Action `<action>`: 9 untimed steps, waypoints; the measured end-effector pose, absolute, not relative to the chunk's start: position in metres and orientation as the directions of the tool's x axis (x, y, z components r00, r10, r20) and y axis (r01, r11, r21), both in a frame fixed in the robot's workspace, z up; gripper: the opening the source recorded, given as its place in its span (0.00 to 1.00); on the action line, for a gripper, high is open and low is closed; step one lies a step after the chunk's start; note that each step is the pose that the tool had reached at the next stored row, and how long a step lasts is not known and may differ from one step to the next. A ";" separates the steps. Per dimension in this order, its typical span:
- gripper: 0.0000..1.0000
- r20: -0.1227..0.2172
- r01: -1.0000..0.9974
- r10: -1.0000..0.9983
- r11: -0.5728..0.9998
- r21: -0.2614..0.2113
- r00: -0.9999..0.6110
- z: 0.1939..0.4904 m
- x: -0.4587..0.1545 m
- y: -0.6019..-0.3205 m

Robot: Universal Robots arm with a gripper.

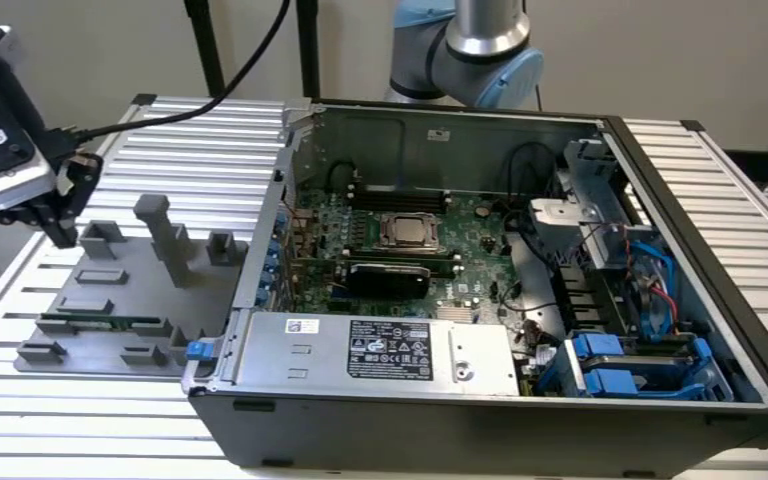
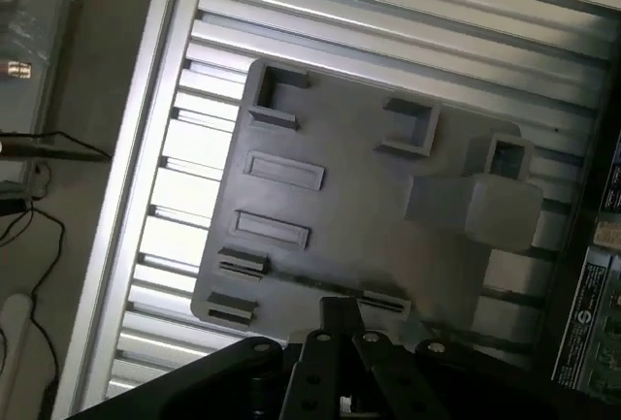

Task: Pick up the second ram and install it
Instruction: 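Pick up the second ram and move it above second insertion slot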

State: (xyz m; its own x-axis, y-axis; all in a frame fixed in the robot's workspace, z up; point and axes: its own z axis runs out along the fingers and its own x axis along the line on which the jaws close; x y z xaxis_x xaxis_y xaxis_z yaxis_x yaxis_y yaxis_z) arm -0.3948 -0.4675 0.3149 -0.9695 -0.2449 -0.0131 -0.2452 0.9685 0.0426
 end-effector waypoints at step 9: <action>0.00 -0.012 -0.400 -0.399 0.916 0.041 -0.917 0.309 -0.395 -0.467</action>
State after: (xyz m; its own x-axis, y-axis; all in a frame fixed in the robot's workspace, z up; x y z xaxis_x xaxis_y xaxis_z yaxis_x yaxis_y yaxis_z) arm -0.3948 -0.4675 0.3095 -0.9167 -0.3994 -0.0122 -0.3996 0.9158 0.0406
